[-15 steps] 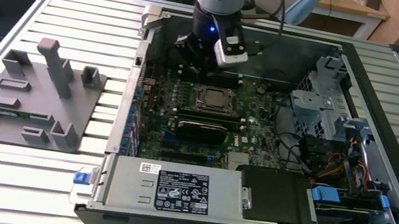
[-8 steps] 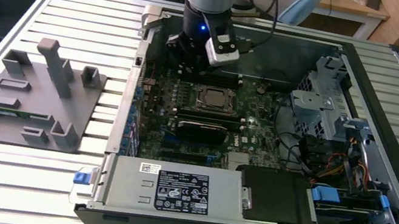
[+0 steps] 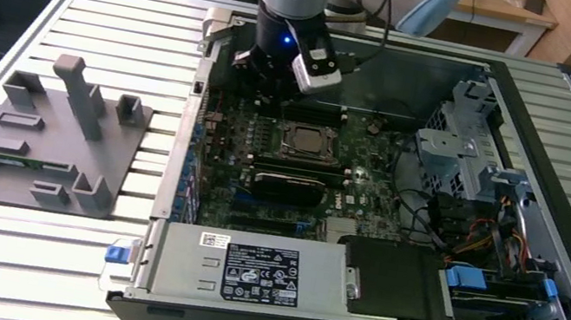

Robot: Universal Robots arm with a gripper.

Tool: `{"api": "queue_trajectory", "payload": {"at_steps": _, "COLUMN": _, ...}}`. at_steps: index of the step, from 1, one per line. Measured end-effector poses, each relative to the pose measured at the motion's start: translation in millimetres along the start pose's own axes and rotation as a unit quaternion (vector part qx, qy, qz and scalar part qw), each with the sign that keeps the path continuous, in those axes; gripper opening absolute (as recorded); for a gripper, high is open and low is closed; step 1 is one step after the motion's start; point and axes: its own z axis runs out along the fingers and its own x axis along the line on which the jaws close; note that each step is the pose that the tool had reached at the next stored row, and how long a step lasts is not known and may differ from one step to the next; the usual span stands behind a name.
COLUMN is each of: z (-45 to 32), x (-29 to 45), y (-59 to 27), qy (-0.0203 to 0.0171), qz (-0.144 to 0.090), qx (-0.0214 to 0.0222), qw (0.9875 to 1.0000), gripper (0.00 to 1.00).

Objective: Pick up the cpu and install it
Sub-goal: 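Install the first cpu locking lever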

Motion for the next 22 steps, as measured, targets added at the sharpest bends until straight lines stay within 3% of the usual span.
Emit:
{"api": "queue_trajectory", "payload": {"at_steps": 4, "z": 0.3, "x": 1.2, "y": 6.9, "qy": 0.0, "qz": -0.001, "qx": 0.0, "qw": 1.0, "gripper": 0.11}}
{"api": "queue_trajectory", "payload": {"at_steps": 17, "z": 0.3, "x": 3.2, "y": 7.3, "qy": 0.0, "qz": -0.002, "qx": -0.0001, "qw": 1.0, "gripper": 0.11}}
{"api": "queue_trajectory", "payload": {"at_steps": 22, "z": 0.4, "x": 3.4, "y": 7.3, "qy": 0.0003, "qz": -0.03, "qx": -0.0004, "qw": 0.9996, "gripper": 0.11}}
